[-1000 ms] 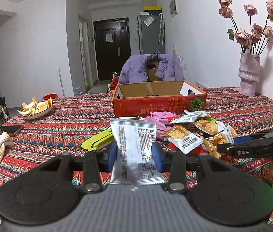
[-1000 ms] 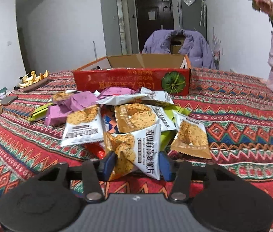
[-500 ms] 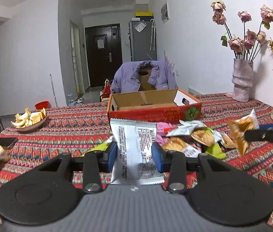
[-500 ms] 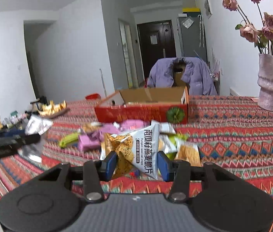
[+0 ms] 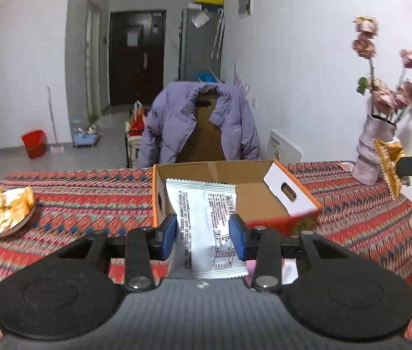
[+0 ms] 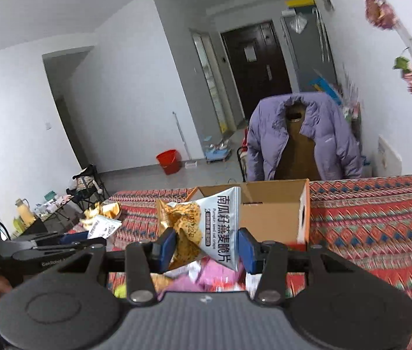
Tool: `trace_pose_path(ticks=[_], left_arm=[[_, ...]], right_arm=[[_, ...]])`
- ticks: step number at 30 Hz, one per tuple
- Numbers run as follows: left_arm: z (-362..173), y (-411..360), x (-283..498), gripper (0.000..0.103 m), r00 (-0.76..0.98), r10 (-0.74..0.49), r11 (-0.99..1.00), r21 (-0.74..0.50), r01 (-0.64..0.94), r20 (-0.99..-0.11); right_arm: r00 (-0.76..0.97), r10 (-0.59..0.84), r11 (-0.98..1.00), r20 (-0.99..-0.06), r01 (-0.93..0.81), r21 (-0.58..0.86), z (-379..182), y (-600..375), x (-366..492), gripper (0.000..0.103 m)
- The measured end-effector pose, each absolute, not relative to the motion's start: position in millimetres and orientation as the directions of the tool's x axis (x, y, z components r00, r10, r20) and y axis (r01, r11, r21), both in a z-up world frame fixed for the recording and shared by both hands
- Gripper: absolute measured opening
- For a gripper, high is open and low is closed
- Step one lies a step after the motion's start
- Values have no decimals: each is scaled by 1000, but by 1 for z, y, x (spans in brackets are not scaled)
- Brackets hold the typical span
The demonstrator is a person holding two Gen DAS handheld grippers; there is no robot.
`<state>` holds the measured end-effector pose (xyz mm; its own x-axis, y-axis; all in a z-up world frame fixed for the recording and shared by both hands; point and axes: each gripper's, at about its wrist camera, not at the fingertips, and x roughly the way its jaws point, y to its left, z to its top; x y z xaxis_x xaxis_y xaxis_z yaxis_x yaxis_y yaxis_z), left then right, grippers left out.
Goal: Organize snacks
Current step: 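Lift both held snacks and carry them over the open cardboard box, then open both tools to drop the sachet and cracker bag into the box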
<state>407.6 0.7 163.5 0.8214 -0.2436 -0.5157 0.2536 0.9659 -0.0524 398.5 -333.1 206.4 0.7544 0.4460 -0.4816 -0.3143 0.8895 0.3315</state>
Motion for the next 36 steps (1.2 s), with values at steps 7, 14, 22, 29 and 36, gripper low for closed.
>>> trace_pose_path(ticks=[7,14,22,29,36], left_arm=[[151,-18,564,40,753,-168,976,-2,216,-637],[88,-36,692,40,645,-119,982,7,190,-755],[42,-39,741,50,606,-110,978,22,206,-788],[43,-40,736,61,610,-124,971,32,237,-783],[94,-31,701,71,658,-99,982,35,187,-747]], right_arm=[[653,375,923,-658,-201,327,178,-331,584,46],[535,260,963,-803,-80,259,94,-316,725,47],[507,85,996,-858,-41,75,40,-295,765,58],[517,53,998,-854,-39,39,45,-289,755,68],[488,170,983,-856,-23,183,85,-299,726,81]])
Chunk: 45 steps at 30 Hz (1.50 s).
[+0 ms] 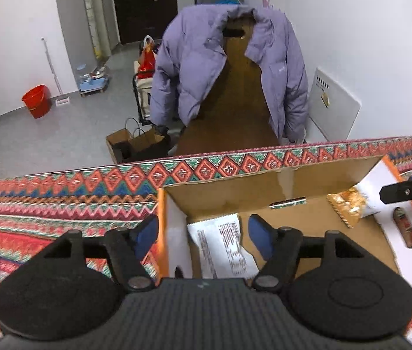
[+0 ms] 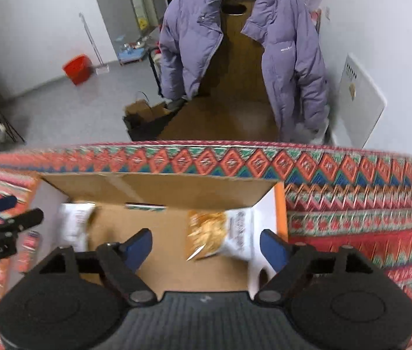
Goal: Organize snacks
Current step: 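Open both tools to drop the sachet and cracker bag into the box, then move both open tools back down to the snack pile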
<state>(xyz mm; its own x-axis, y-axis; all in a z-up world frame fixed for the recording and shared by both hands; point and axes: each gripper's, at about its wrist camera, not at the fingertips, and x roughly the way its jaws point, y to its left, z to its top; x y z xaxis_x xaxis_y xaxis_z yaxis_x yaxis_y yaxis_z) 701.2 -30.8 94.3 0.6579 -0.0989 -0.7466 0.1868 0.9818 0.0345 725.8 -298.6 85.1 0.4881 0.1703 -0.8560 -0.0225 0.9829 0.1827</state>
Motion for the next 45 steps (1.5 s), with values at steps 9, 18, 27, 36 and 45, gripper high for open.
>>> trace_pose_path(ticks=[9,18,27,36,45], left_arm=[[184,-21,601,85,693,-151,976,4,217,-705],[242,-13,470,101,775,-179,977,-16,213,-605],[226,10,324,103,868,-144,987,0,163,-475],[149,18,190,103,948,-93,990,76,121,-304],[90,6,118,103,970,-65,993,81,86,-235]], right_arm=[[509,190,981,-840,-75,177,173,-292,635,91],[582,240,971,-777,-156,183,236,-286,514,95],[727,263,964,-634,-227,141,234,-285,361,102],[894,196,980,-403,-190,54,165,-283,217,103],[940,116,993,-320,-104,55,82,-290,145,103]])
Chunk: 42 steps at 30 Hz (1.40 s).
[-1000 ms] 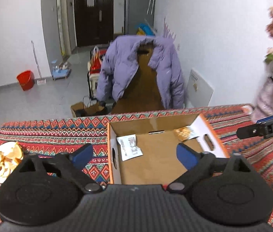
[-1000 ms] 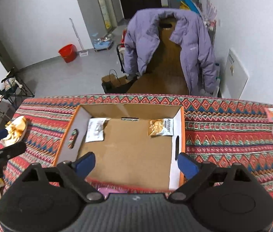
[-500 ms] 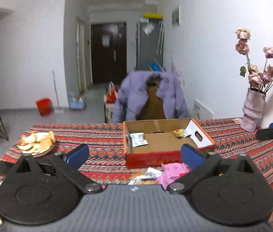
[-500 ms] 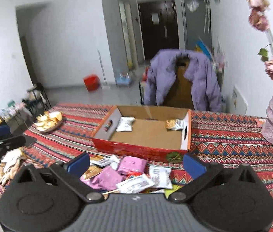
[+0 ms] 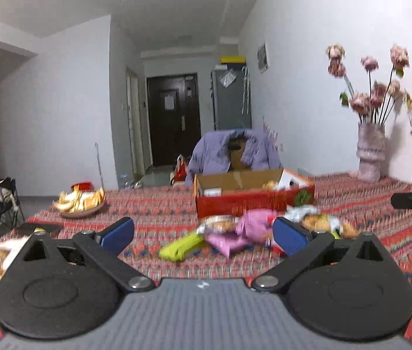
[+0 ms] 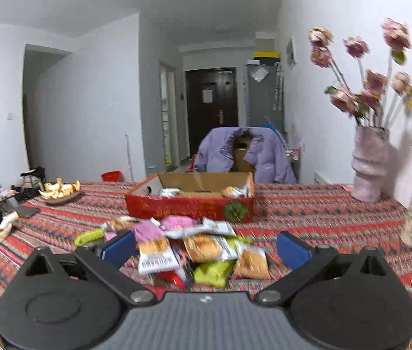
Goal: Organize snacks
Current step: 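Move both open tools back down to the snack pile, then grasp a pumpkin-seed cracker bag with the left tool while the right tool grasps another cracker bag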
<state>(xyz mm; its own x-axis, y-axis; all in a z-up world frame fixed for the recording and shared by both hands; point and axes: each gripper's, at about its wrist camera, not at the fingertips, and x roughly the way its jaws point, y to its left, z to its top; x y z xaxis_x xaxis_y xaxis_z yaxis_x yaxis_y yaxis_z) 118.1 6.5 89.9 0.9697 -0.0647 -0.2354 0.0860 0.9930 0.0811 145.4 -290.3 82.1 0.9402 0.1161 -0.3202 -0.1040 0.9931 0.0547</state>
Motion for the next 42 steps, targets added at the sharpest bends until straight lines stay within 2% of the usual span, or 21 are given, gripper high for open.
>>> trace_pose_path(ticks=[5,7,13,21,29,31,33,36,42], left_arm=[[71,0,118,103,968,-60,988,125,93,-242],[70,-1,122,103,967,-54,988,128,88,-247],[66,-4,150,103,958,-69,986,126,108,-279],[56,-15,189,103,937,-78,981,139,132,-340],[48,-37,229,103,893,-193,973,37,228,-406],[43,-51,239,103,884,-254,958,21,285,-391],[36,-70,255,103,871,-306,940,22,341,-384],[27,-98,288,103,853,-254,959,-1,285,-456],[5,-125,336,103,848,-158,987,-69,142,-506]], right_arm=[[944,191,981,-271,-187,42,55,-293,129,103],[940,177,983,-292,-184,5,51,-290,131,103],[950,184,982,-253,-185,20,46,-290,135,103],[937,127,992,-325,-117,51,48,-298,171,102],[921,110,993,-374,-88,74,44,-309,196,100],[914,97,995,-394,-74,74,42,-312,204,95],[906,89,995,-415,-60,81,39,-317,213,95],[887,73,994,-455,-29,104,33,-330,230,95],[858,62,994,-509,-9,106,22,-345,257,95]])
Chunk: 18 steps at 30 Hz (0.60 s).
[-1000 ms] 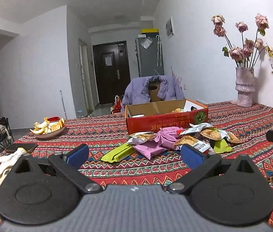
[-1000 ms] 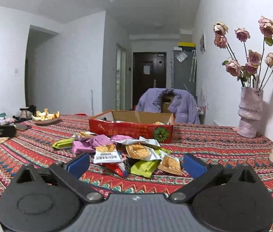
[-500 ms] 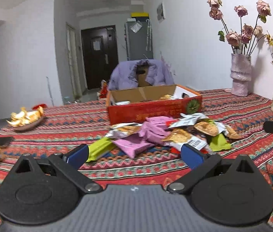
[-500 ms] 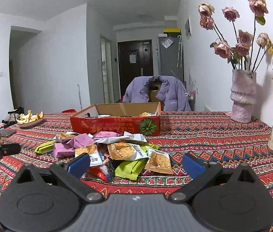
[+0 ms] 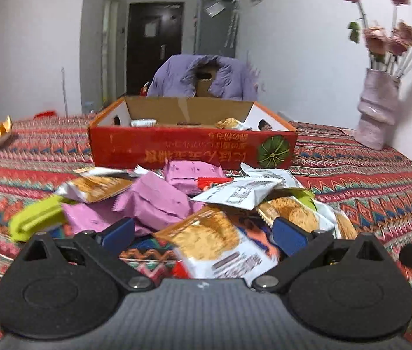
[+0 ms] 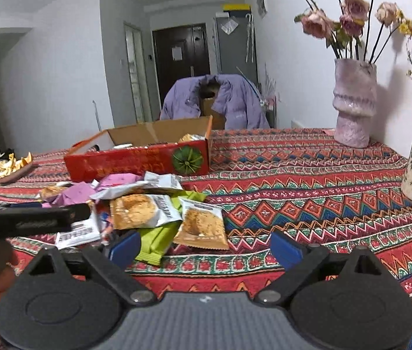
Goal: Organize snacks
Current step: 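Grasp a pumpkin-seed cracker bag with the left tool while the right tool grasps another cracker bag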
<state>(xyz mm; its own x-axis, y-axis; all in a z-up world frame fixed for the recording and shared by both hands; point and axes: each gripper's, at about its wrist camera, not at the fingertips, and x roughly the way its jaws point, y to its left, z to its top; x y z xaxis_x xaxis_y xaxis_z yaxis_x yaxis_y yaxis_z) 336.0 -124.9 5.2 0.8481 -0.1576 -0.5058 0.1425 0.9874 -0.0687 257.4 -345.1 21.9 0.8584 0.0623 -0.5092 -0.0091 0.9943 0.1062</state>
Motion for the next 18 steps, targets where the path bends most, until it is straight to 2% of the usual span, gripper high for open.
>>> trace_pose_path(ticks=[2,5,7,9,10,13,17,18], left_arm=[[-2,-131,345,99,837,-126,992,-58,113,-532],[-13,-127,346,88,822,-113,993,-51,102,-559],[-15,-120,342,67,818,-150,989,-80,127,-555],[-13,-117,338,60,814,-170,986,-93,142,-556],[-11,-116,335,56,816,-176,984,-88,153,-551],[-6,-113,330,51,817,-184,982,-72,173,-547],[4,-102,321,46,828,-192,981,-82,176,-526],[8,-100,318,45,833,-188,982,-79,173,-520]], right_arm=[[850,77,993,-521,-21,113,17,-347,269,95],[839,96,993,-536,-41,113,9,-347,292,93],[830,101,992,-548,-44,116,3,-347,308,91],[814,115,990,-569,-46,135,-5,-348,326,88],[808,124,989,-577,-50,142,-9,-349,336,83],[789,121,990,-602,-52,131,-17,-347,358,71],[793,132,988,-595,-56,144,-20,-352,373,67],[784,125,989,-608,-51,138,-22,-353,375,58]])
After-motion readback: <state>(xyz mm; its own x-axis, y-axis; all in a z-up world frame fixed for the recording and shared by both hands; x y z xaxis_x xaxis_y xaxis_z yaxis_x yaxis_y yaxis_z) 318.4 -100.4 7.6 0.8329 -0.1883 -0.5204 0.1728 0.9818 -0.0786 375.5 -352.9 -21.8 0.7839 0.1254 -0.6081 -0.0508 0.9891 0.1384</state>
